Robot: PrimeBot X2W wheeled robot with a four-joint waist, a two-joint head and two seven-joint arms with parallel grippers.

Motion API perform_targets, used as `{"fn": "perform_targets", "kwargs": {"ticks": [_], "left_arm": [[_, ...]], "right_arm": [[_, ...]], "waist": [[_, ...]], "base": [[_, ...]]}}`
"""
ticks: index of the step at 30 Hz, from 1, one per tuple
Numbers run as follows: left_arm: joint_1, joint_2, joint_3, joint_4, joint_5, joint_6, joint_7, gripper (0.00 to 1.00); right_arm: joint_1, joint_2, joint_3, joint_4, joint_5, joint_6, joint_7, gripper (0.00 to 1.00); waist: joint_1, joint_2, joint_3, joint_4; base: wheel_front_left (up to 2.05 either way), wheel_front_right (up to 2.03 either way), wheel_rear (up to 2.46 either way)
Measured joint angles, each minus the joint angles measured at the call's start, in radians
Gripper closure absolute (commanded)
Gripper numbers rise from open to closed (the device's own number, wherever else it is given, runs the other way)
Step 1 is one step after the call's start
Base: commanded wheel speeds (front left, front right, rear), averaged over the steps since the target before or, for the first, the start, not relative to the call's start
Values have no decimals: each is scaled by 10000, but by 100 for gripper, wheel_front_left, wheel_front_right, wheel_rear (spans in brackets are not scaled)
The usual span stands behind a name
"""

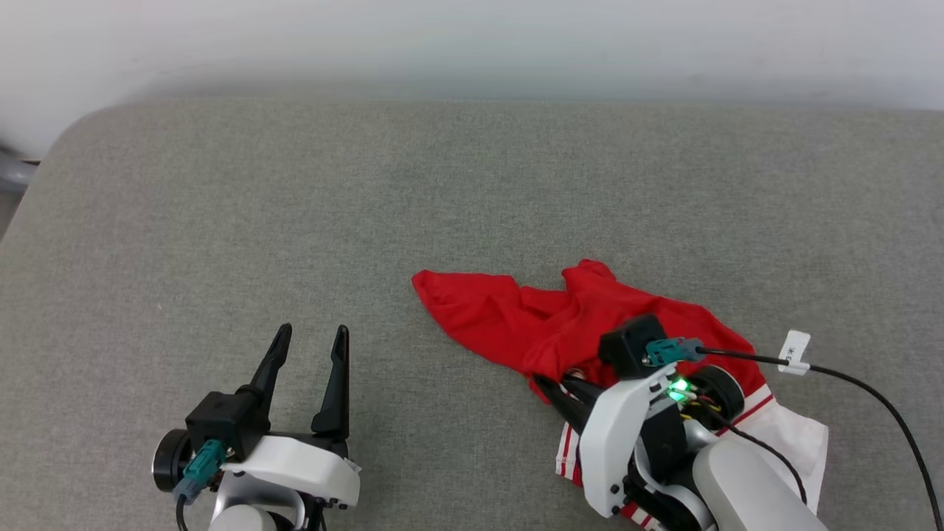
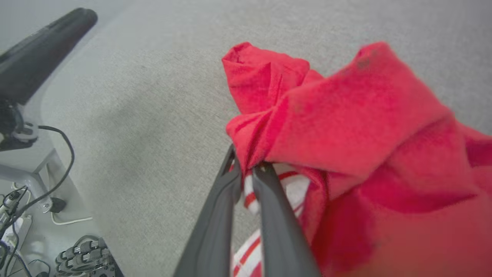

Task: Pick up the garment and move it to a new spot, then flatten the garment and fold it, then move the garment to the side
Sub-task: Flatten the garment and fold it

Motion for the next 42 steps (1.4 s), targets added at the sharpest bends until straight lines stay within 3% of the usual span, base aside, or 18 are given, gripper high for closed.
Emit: {"fn": "perform_targets", "kwargs": {"ticks": [1,2,3,4,10,18,32,42], "left_arm": [[-9,-2,-2,12,-10,-10,0,0],[-10,-6,-12,40,-13,-12,0,0],[-11,-10,-8,65,-21,-17,0,0],[-15,-10,-13,81,-21,-42,0,0],[-29,-21,61,167,-23,-56,0,0],[254,-17,157,290,69,-54,0,0],[639,107,176,265,178,71,0,0],[499,288,27,13,221,161,527,0]], "right_arm": [[19,-4,-73,265,0,0,-13,100],[51,-2,-138,470,10,0,-96,92],[105,15,-174,631,44,0,-184,61],[141,25,-173,754,46,0,-309,0],[376,2,38,529,98,0,-1377,0],[949,-472,73,-1104,-13,0,-2464,0],[2704,142,-4247,-2477,-1900,0,-3436,0],[3406,466,-5143,-3172,-2502,0,-4033,0]], "waist": [[0,0,59,27],[0,0,110,53],[0,0,153,79],[0,0,185,100],[0,0,143,100],[0,0,-407,-65],[-2,0,-1299,-483],[-2,0,-1279,-869]], "base": [[0,0,0],[0,0,0],[0,0,0],[0,0,0],[0,0,0],[0,0,0],[0,0,0],[0,0,0]]}}
